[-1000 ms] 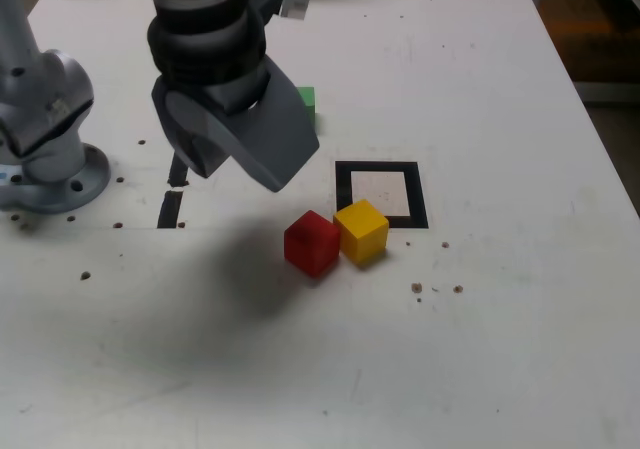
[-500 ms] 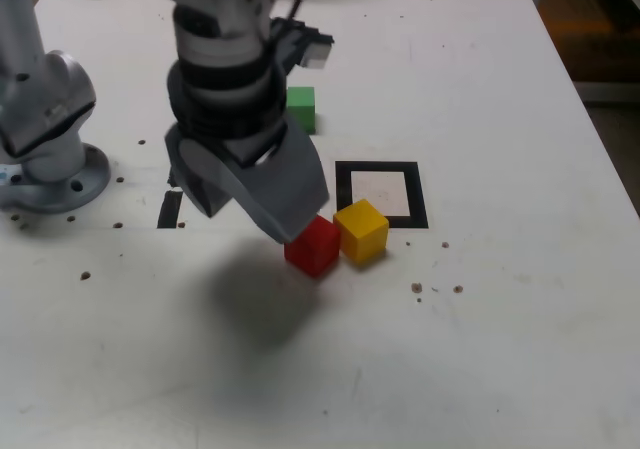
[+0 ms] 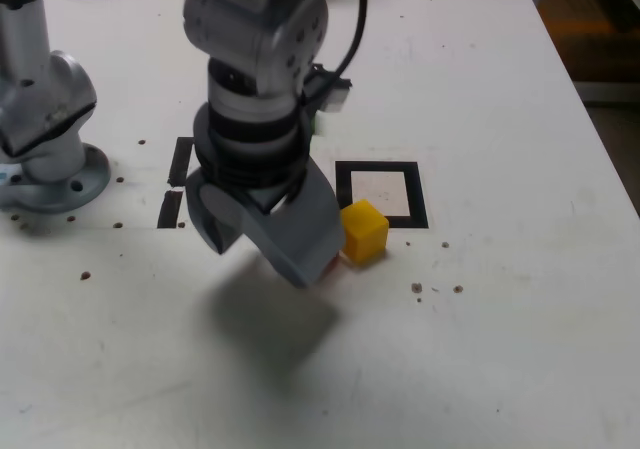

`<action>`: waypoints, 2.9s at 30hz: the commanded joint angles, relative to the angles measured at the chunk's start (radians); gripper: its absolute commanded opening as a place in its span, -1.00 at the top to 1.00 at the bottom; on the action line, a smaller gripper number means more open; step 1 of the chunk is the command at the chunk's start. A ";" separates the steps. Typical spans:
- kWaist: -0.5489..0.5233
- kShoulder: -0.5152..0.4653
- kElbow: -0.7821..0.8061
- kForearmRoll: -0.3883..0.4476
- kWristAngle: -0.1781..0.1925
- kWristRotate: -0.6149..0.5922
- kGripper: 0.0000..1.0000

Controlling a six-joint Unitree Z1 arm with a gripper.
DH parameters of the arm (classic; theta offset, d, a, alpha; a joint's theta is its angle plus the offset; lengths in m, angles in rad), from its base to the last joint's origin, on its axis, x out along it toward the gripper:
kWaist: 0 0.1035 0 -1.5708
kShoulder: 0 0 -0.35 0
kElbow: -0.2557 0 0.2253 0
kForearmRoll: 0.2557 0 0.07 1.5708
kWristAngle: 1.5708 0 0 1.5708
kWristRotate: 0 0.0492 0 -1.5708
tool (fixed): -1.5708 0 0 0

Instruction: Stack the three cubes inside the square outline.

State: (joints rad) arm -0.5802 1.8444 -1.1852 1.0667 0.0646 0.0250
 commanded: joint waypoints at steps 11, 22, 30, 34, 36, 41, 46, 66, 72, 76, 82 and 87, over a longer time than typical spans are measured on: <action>-0.013 0.044 0.013 -0.015 0.011 0.094 -0.78; -0.013 0.085 0.013 -0.015 0.028 0.152 -0.78; -0.013 0.118 -0.025 -0.025 0.032 0.163 -0.78; -0.010 0.125 -0.029 -0.026 0.040 0.163 -0.77; -0.007 0.127 -0.028 -0.026 0.043 0.162 -0.72; 0.000 0.132 -0.023 -0.034 0.050 0.142 -0.39; 0.000 0.136 -0.017 -0.048 0.070 0.112 0.00; 0.000 0.084 0.034 -0.072 0.095 0.026 0.63; 0.024 -0.025 0.087 -0.001 0.105 -0.024 0.63; 0.066 -0.088 0.104 0.031 0.106 -0.039 0.63; 0.158 -0.124 0.059 0.022 0.107 -0.042 0.63; 0.227 -0.100 -0.022 -0.048 0.122 -0.041 0.63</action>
State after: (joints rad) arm -0.3575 1.7361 -1.2016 1.0241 0.1849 -0.0148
